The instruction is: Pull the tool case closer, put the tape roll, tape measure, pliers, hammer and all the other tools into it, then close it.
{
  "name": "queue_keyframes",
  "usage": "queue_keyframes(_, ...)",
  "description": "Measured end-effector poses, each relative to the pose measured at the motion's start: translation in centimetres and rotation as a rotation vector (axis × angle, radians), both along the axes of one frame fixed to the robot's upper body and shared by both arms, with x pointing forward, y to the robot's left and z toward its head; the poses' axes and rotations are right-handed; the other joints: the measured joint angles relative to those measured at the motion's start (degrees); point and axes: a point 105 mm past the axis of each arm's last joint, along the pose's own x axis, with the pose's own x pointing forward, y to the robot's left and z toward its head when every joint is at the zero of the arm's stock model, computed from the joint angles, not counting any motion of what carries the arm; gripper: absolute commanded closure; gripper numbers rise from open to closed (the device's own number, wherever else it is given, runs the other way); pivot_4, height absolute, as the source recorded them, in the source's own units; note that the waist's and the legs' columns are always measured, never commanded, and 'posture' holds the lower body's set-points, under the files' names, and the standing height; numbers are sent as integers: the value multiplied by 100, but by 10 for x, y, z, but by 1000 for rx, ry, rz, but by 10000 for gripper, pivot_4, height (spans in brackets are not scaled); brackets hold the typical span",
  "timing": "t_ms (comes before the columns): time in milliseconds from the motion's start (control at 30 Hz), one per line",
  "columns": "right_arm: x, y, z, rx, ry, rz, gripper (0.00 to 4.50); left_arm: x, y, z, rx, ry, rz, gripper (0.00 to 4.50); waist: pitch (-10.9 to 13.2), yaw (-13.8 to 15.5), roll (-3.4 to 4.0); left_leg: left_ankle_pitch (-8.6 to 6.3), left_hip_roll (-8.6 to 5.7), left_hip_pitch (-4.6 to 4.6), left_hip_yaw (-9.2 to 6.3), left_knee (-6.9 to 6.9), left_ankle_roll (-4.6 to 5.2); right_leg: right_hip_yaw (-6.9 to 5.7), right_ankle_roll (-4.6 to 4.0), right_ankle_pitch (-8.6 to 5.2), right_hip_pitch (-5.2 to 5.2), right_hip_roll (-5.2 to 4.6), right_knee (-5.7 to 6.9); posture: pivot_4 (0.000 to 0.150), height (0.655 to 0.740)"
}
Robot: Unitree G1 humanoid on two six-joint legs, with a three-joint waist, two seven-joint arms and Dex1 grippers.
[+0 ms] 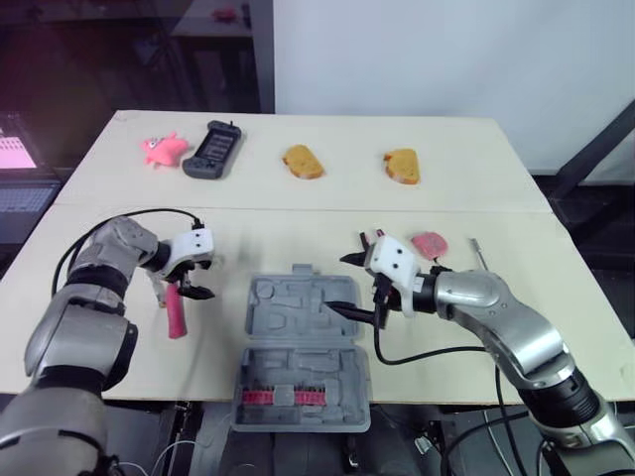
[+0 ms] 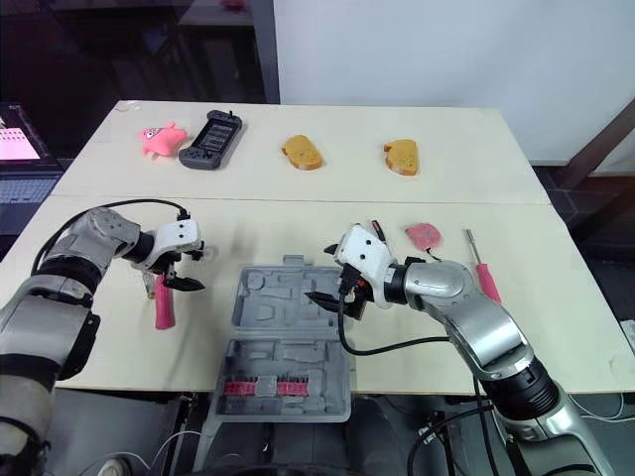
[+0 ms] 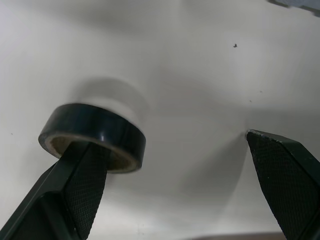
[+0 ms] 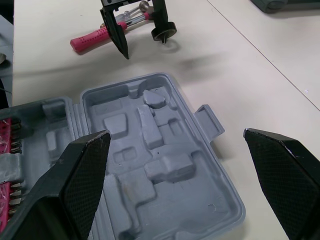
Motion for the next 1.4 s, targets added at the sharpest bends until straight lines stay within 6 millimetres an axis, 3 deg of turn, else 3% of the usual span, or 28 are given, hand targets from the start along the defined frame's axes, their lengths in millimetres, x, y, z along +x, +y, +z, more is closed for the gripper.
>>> queue_keyframes(100,1,-1,0,-5,-5,-10,0,2,-2,0,-6,-12,-2,7875,0,3,0,0,0,0,0,1,0,0,1,0,1,-1,1,1500,7400)
queue_keyframes(367,1,0,-2,1,0,-21,0,6,-5,2,-17,-43,11,44729,0,-19,0,0,0,0,0,0,0,0,1,1,0,0,1,1500,7400)
queue_keyframes(767,3,0,-2,-4,-11,-34,0,9,-8,9,-22,-68,-11,44729,0,-13,0,0,0,0,0,0,0,0,1,1,-1,0,1,1500,7400)
queue_keyframes(1067,4,0,-3,-4,-17,-51,0,-2,-23,55,-132,16,-209,44729,0,-20,0,0,0,0,0,-1,0,0,1,0,0,1,1,1500,7400)
queue_keyframes(1233,5,2,-4,4,-17,-58,0,-6,-41,56,-98,44,-332,44729,0,-19,0,0,0,0,0,1,0,1,1,0,0,0,2,1500,7400)
queue_keyframes(1400,1,5,-3,13,-24,-59,0,-14,-74,47,-107,54,-487,44729,0,-16,0,0,0,0,-1,1,0,2,1,0,0,-1,2,1500,7400)
